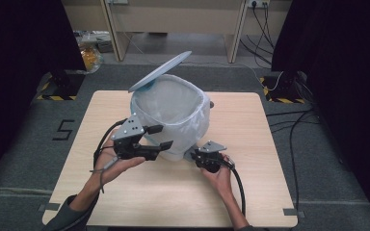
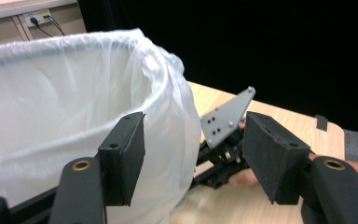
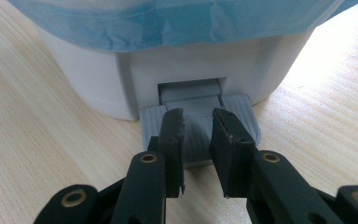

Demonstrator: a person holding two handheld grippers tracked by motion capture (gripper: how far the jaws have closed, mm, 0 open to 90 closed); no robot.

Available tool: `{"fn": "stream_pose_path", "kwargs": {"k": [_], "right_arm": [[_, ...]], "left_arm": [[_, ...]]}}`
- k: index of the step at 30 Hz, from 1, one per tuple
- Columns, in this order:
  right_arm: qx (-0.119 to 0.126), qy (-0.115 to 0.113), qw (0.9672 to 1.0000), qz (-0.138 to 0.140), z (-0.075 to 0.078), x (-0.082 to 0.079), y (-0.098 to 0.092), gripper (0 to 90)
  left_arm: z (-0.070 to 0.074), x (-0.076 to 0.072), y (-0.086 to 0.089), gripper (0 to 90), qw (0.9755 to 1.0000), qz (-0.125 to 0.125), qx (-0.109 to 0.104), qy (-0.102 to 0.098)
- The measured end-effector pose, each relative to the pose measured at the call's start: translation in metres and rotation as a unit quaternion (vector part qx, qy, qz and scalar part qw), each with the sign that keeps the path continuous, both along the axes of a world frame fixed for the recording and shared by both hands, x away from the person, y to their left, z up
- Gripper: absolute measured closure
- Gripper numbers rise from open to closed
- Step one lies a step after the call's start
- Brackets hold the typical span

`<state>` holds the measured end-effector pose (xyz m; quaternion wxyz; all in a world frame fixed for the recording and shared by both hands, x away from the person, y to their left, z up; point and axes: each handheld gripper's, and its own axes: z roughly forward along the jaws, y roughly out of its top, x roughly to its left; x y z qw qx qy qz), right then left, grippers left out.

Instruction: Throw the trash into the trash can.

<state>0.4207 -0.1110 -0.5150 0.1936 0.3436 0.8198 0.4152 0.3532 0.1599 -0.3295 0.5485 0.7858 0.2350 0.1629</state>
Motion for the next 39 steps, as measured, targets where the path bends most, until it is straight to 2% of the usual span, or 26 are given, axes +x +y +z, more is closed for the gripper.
{"fn": "stream_pose_path", "kwargs": {"k": [4,6,10,14,19,22,25,31,36,39], "right_arm": [[0.0,0.0,1.0,0.0,0.0,0.0,0.0,74.0],[0.0,0.0,1.0,0.0,0.0,0.0,0.0,74.0],[0.0,0.0,1.0,0.0,0.0,0.0,0.0,74.0],[0.0,0.0,1.0,0.0,0.0,0.0,0.0,74.0],[-0.001,0.0,1.0,0.0,0.0,0.0,0.0,73.9],[-0.001,0.0,1.0,0.0,0.0,0.0,0.0,74.0],[0.0,0.0,1.0,0.0,0.0,0.0,0.0,74.0],[-0.001,0.0,1.0,0.0,0.0,0.0,0.0,73.9],[0.0,0.0,1.0,0.0,0.0,0.0,0.0,74.0],[-0.001,0.0,1.0,0.0,0.0,0.0,0.0,74.0]], "left_arm": [[-0.008,-0.004,0.004,37.9,1.0,-0.003,0.001,0.004],[-0.014,-0.006,0.007,37.0,0.9999,-0.005,0.003,0.012],[-0.022,-0.011,0.011,36.3,0.9998,-0.012,0.001,0.014],[-0.031,-0.017,0.013,35.1,0.9999,-0.013,0.007,0.007],[-0.048,-0.022,0.015,33.6,0.9997,-0.019,0.01,0.012],[-0.058,-0.027,0.017,32.7,0.9998,-0.017,0.011,0.007],[-0.067,-0.029,0.019,30.8,0.9998,-0.019,0.006,0.006],[-0.091,-0.031,0.028,25.2,0.9997,-0.011,0.007,0.02],[-0.109,-0.03,0.03,23.1,0.9992,-0.009,0.024,0.03],[-0.117,-0.029,0.032,22.5,0.9988,-0.008,0.026,0.039]]}}
